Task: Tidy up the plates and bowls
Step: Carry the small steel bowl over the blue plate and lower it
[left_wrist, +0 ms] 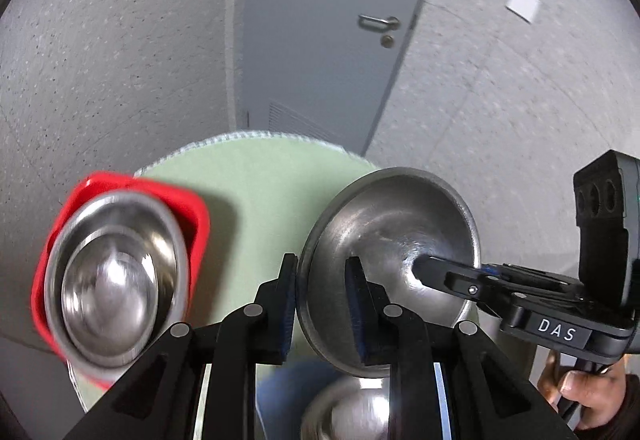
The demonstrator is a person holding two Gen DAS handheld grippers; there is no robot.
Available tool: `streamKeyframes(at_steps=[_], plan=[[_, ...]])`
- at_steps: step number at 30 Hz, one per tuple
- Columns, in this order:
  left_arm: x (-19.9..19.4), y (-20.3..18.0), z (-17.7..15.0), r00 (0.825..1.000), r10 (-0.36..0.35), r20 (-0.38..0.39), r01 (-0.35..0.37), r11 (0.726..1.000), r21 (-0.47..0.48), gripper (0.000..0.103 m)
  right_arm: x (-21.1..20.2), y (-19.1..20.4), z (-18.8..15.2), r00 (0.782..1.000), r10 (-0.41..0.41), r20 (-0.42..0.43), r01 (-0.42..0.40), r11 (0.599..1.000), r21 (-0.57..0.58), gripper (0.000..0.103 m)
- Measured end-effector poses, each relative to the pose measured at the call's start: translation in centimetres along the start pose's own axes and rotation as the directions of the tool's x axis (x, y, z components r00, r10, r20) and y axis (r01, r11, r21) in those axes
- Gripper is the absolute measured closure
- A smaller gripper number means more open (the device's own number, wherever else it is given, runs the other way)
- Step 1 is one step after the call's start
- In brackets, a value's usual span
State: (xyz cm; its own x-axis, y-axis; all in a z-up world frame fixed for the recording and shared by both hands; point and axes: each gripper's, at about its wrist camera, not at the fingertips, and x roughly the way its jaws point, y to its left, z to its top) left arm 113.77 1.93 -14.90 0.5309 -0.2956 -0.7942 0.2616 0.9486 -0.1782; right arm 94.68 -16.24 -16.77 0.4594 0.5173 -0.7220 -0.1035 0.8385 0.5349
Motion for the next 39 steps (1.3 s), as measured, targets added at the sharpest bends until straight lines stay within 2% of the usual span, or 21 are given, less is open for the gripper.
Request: streamKeyframes(at_steps=[6, 9, 15, 18, 25, 28, 30, 33, 37, 39], plan=[[-3.5, 0.0, -7.1, 0.998, -0.033, -0.054, 0.035, 0.999, 0.030, 0.084, -0.2, 0.4, -6.8, 0.998, -0.039, -0.051, 0.041, 0.998, 0.041, 0.087], [-3.3, -0.1, -8.7, 0.995, -0.042, -0.086, 0.045, 0.998, 0.035, 0.083, 0.4, 0.6, -9.1, 0.995, -0.060, -0.083, 0.064, 0.997, 0.046, 0.087], [-1.1, 0.3, -10.2, 0.987, -0.062, -0.150, 0.063, 0.998, -0.004, 0.084, 0.8, 0.6, -11.3, 0.985, -0.134, -0.110, 0.138, 0.990, 0.030, 0.087], [0.4, 1.0, -10.3, 0.982, -0.067, -0.177, 0.065, 0.998, -0.016, 0.084, 0.6, -0.8, -11.5, 0.980, -0.156, -0.121, 0.159, 0.987, 0.022, 0.087], [2.9, 2.0, -9.9, 0.978, -0.076, -0.193, 0.070, 0.997, -0.041, 0.081, 0.7, -1.3, -11.8, 0.974, -0.189, -0.121, 0.191, 0.982, 0.001, 0.084], [3.0, 1.8, -9.8, 0.979, -0.085, -0.186, 0.081, 0.996, -0.033, 0.072, 0.6, -1.4, -11.7, 0.975, -0.187, -0.120, 0.189, 0.982, -0.001, 0.084], [2.6, 1.8, -9.7, 0.980, -0.107, -0.169, 0.102, 0.994, -0.037, 0.058, 0.3, -1.2, -11.8, 0.976, -0.189, -0.110, 0.190, 0.982, -0.005, 0.084], [2.5, 1.5, -9.9, 0.980, -0.133, -0.145, 0.128, 0.991, -0.044, 0.045, -0.1, -1.1, -11.7, 0.978, -0.185, -0.094, 0.185, 0.983, -0.006, 0.081], [2.0, 2.0, -10.1, 0.985, -0.124, -0.122, 0.120, 0.992, -0.039, 0.037, -0.7, -0.9, -11.6, 0.979, -0.190, -0.079, 0.189, 0.982, -0.015, 0.076], [1.1, 2.5, -10.1, 0.991, -0.098, -0.087, 0.094, 0.994, -0.050, 0.022, -1.4, -0.7, -11.6, 0.979, -0.199, -0.054, 0.198, 0.980, -0.022, 0.070]])
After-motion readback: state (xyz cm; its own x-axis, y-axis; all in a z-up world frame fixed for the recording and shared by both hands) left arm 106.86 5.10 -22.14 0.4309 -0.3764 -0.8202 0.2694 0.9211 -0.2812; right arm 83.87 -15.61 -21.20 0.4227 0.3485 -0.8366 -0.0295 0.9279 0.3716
